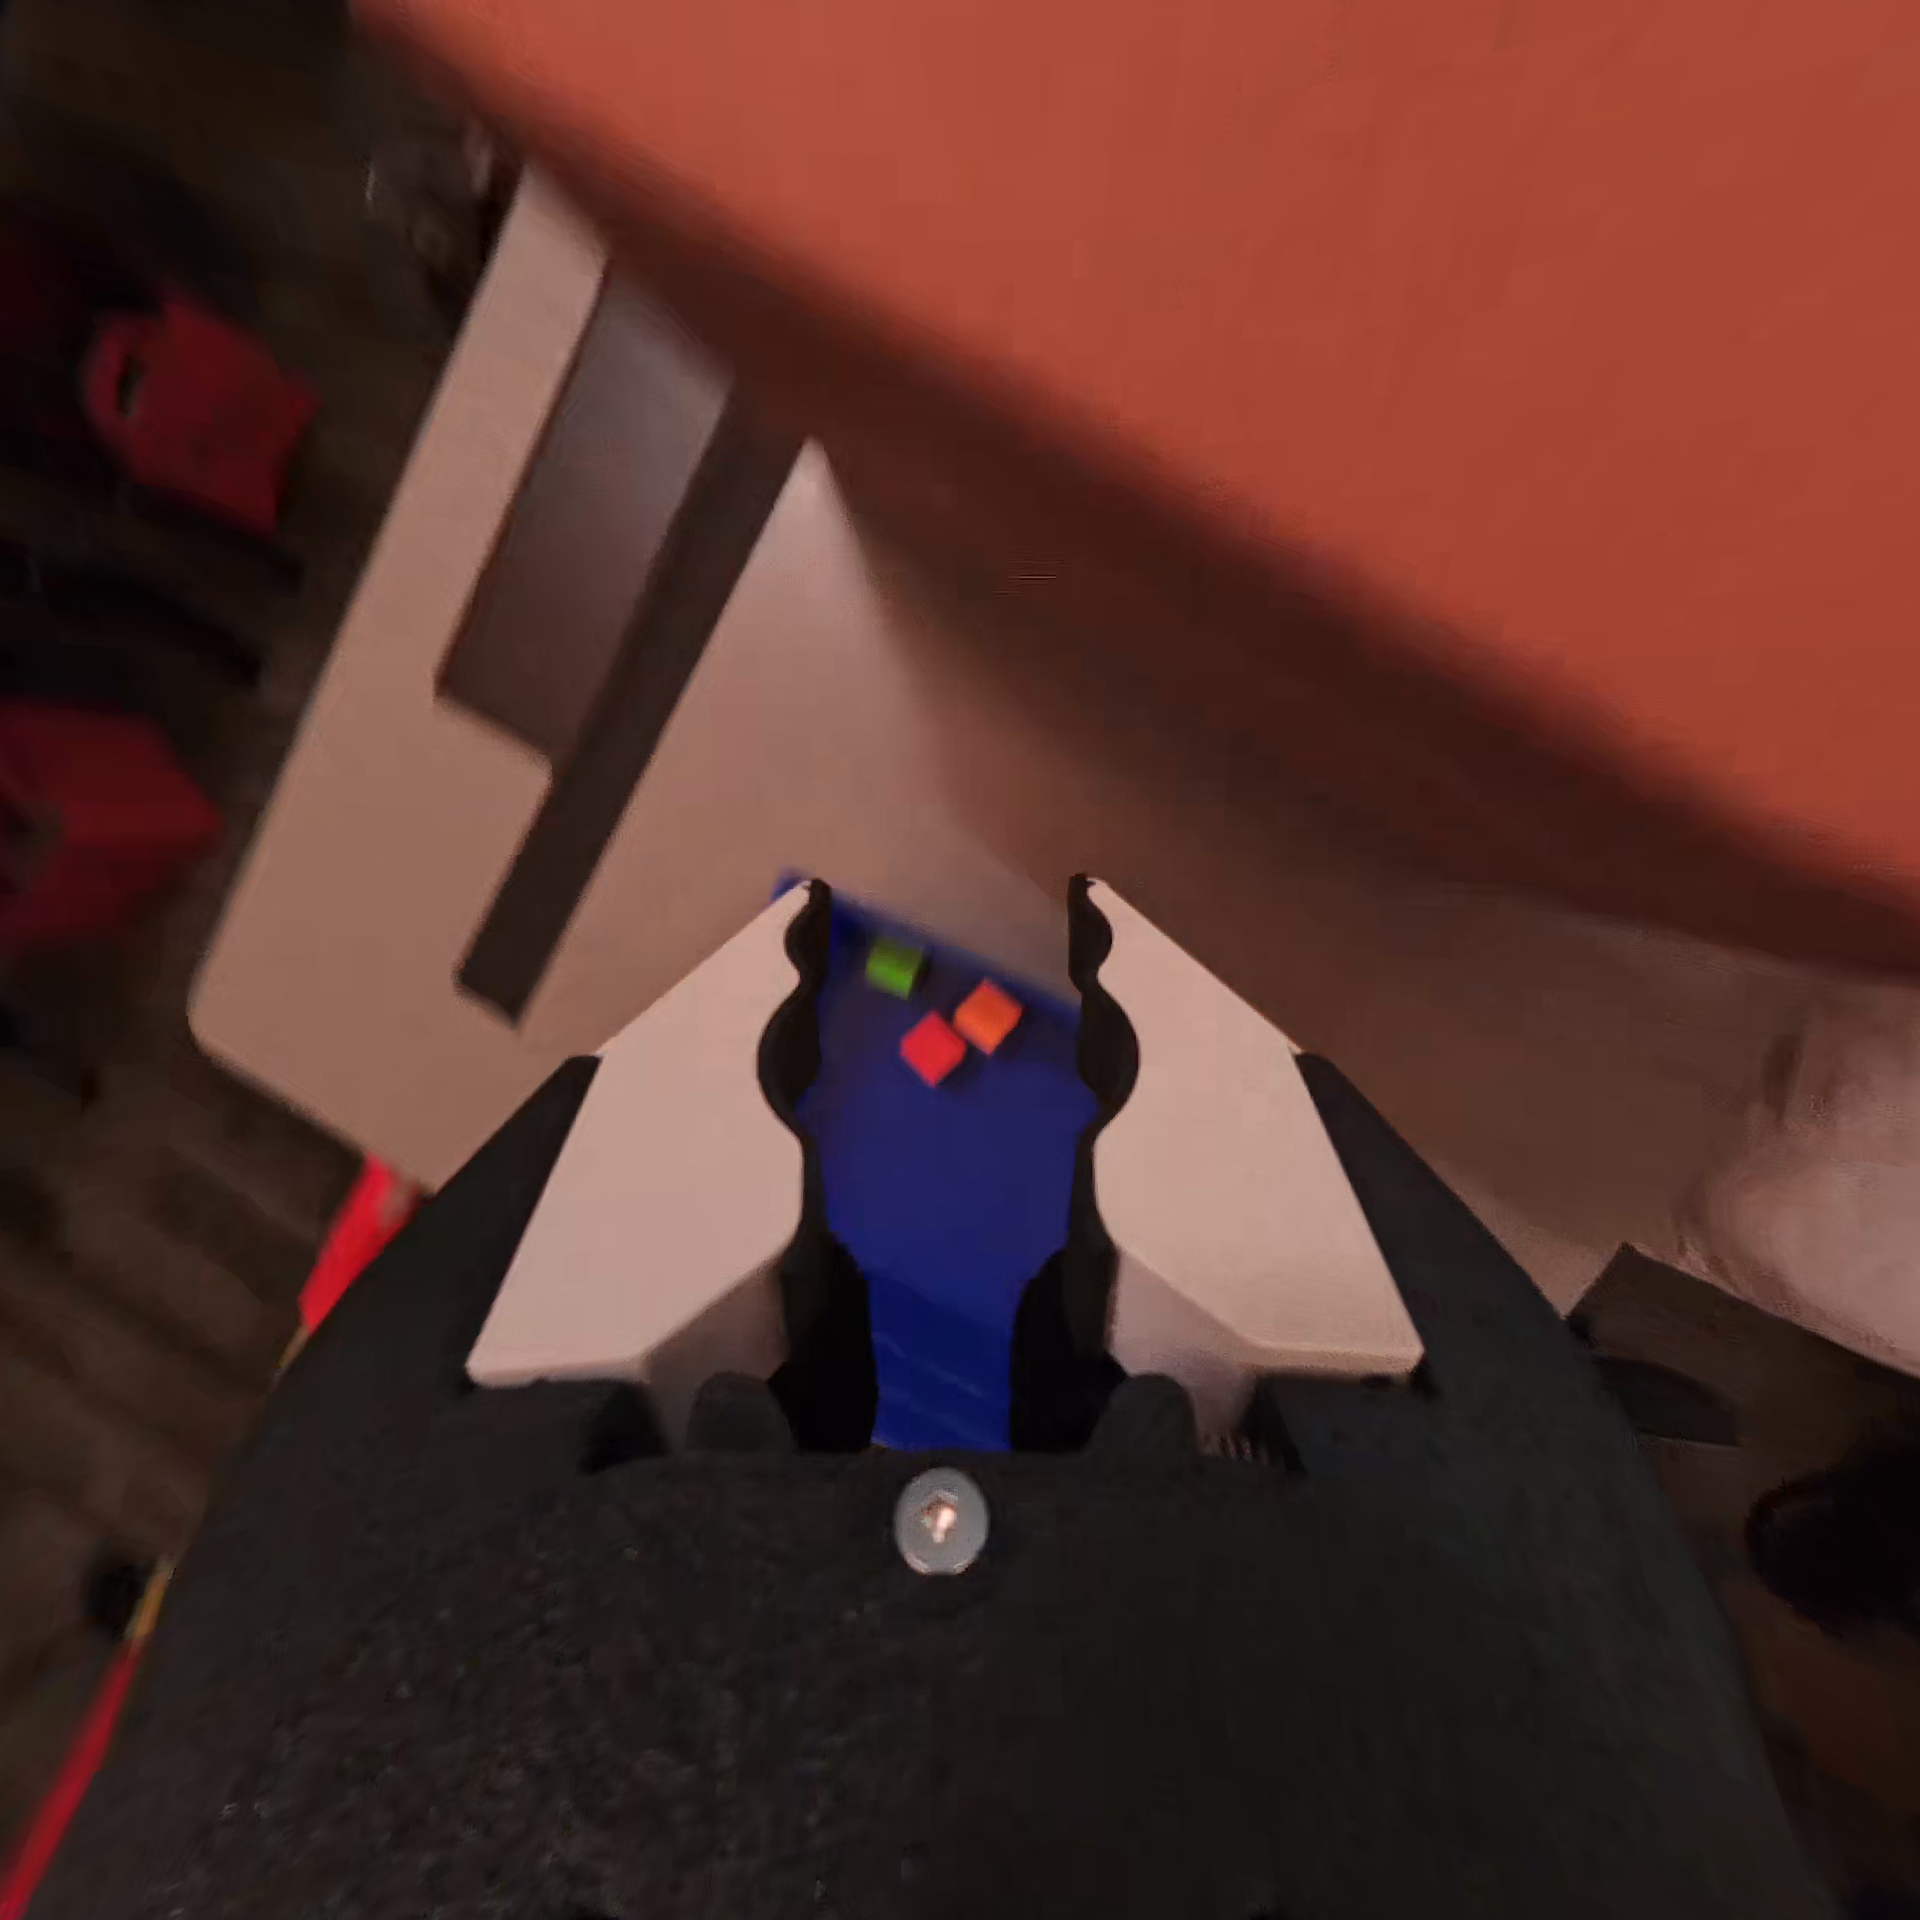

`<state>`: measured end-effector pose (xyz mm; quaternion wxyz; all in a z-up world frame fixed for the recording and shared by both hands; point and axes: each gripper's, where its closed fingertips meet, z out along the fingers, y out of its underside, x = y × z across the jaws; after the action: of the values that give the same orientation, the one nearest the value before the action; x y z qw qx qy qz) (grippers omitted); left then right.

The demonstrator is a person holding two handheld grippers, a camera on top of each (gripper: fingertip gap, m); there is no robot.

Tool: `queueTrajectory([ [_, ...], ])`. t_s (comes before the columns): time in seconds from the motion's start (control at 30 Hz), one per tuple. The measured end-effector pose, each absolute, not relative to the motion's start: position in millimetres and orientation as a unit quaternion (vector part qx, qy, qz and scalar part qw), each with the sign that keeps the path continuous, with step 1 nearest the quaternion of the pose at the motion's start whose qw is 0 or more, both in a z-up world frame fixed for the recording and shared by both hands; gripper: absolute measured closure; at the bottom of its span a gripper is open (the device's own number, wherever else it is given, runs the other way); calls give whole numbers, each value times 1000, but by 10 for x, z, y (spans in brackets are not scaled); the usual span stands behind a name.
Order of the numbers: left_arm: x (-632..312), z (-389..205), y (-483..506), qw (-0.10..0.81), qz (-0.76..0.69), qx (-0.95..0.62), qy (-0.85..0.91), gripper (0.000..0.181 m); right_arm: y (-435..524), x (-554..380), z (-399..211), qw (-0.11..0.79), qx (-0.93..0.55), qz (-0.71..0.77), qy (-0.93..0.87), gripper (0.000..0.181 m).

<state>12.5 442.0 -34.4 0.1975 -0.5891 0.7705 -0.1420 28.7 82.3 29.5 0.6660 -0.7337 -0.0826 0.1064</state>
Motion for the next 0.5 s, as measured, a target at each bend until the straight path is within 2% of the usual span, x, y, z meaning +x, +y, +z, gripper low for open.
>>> queueTrajectory([
  [0.13,-646,-1557,4907,139,-104,-737,654,133,941,173,268,661,-735,118,-93,134],
  [0.23,-837,-2224,5060,122,-107,-797,581,133,1007,105,242,654,-740,128,-98,134],
  [0.33,-796,-2521,5142,113,-137,-835,520,133,1037,51,229,646,-745,128,-107,134],
  [0.5,-604,-2620,5169,113,-178,-852,479,134,1028,49,193,637,-754,119,-109,134],
])
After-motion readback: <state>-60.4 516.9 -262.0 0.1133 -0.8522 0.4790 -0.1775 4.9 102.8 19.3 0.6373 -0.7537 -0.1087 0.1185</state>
